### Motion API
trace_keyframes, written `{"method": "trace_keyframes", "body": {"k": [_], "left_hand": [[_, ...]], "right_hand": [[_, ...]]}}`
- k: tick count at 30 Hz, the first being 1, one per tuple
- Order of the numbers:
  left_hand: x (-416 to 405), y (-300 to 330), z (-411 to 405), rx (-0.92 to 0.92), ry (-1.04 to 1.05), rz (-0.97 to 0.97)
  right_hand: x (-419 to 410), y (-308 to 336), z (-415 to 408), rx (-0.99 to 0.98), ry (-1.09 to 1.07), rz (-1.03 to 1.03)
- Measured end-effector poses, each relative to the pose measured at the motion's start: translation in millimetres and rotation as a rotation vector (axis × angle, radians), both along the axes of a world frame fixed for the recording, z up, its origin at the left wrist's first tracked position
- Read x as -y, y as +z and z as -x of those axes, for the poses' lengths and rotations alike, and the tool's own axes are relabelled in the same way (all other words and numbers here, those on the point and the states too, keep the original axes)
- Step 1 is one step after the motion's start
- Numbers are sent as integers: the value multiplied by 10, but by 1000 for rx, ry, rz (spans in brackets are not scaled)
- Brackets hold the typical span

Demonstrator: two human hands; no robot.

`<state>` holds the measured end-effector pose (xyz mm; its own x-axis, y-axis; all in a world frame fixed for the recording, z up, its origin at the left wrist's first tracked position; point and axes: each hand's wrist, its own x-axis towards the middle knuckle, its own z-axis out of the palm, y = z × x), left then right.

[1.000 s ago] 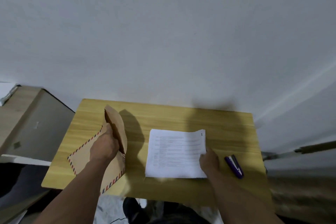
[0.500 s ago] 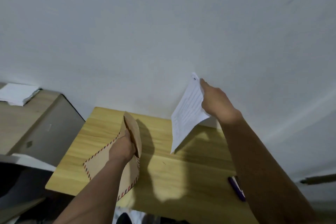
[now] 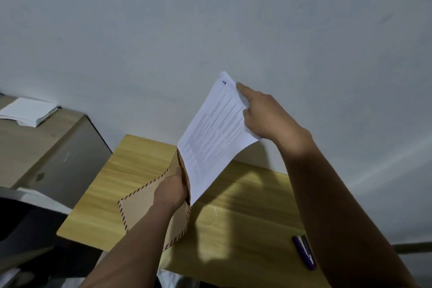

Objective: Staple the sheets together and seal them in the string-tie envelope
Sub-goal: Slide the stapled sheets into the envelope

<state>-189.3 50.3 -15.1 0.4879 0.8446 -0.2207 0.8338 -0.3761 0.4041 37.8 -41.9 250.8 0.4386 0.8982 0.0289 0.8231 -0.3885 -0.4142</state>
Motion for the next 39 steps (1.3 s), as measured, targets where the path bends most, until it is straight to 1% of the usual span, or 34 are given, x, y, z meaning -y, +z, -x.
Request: {"method": "trace_keyframes", "body": {"k": [2,8,13,16,18,23,29,34,39], "left_hand": [[-1,-43,44,18,16,21],[29,4,103,-26,-9,18],[92,167,34,-51,-93,-13],[91,209,9,-113,-97,-32],[88,219,0,-117,-95,-51],[74,301,-65,-52,-83,-112],[64,454,-192,97,-69,-105],[27,533,-293,252,-44,-96],[5,598,-357,276,-31,-139]], "right_hand": [[-64,-132,41,-2,19,56],[-177,-323,127,42,39,153],[-297,-351,174,63,46,167],[-359,-339,200,88,48,170],[-387,-336,218,102,49,170],[-397,-451,336,95,94,151],[-361,-765,532,72,124,80],[-313,-1130,605,27,83,65],[-222,-1367,645,-12,110,102]]}}
